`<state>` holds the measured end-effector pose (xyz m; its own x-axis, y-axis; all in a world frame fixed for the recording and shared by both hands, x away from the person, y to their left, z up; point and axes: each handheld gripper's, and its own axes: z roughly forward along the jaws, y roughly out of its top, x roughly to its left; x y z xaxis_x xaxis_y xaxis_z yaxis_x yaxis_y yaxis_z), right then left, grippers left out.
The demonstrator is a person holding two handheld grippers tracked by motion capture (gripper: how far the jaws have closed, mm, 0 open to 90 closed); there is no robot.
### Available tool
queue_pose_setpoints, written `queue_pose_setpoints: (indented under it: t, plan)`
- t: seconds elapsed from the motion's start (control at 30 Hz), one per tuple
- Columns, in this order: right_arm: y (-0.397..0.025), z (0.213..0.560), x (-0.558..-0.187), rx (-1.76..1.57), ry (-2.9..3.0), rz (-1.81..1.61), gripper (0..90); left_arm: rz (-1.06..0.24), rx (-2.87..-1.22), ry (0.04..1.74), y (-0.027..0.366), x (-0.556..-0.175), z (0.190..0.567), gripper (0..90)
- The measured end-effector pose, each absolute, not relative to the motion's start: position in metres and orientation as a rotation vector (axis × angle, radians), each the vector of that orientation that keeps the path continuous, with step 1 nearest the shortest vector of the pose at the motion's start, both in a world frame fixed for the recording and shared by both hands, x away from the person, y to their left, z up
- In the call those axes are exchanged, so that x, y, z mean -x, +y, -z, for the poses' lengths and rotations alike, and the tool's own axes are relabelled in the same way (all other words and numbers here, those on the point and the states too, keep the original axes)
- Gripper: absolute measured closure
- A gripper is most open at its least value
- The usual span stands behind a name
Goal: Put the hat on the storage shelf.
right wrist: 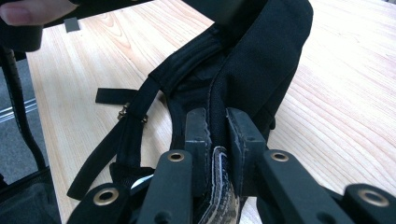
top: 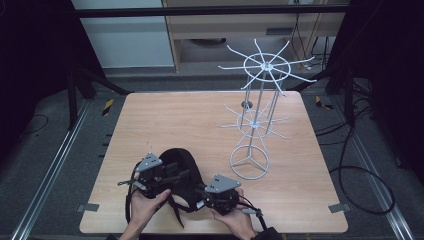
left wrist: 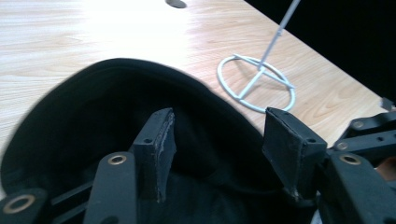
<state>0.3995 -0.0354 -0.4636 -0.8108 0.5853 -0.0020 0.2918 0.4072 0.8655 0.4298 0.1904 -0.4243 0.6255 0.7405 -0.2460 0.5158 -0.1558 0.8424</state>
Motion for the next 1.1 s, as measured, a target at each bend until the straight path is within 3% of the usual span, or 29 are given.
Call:
queue_pose_setpoints:
  t: [0.5, 0.6, 0.73, 0.87, 1.1]
  plan:
    - [-0.032, 0.466, -0.397, -0.728, 2.38, -1.371, 78.3, -0.241, -1.861, 1.072, 0.169, -0.442, 0.439, 45.6]
    - [-0.031, 0.466, -0.397, -0.728, 2.384, -1.369, 77.5, -0.233, -1.86, 1.075, 0.168, -0.442, 0.44, 49.3]
    - [-0.031, 0.466, -0.398, -0.734, 2.39, -1.375, 74.5, -0.215, -1.851, 1.073, 0.166, -0.44, 0.44, 61.0]
    - [-0.036, 0.462, -0.398, -0.726, 2.414, -1.42, 66.6, -0.204, -1.845, 1.063, 0.167, -0.438, 0.438, 68.8]
    - [-0.054, 0.448, -0.393, -0.709, 2.38, -1.529, 60.8, -0.174, -1.814, 1.066, 0.171, -0.436, 0.433, 73.2]
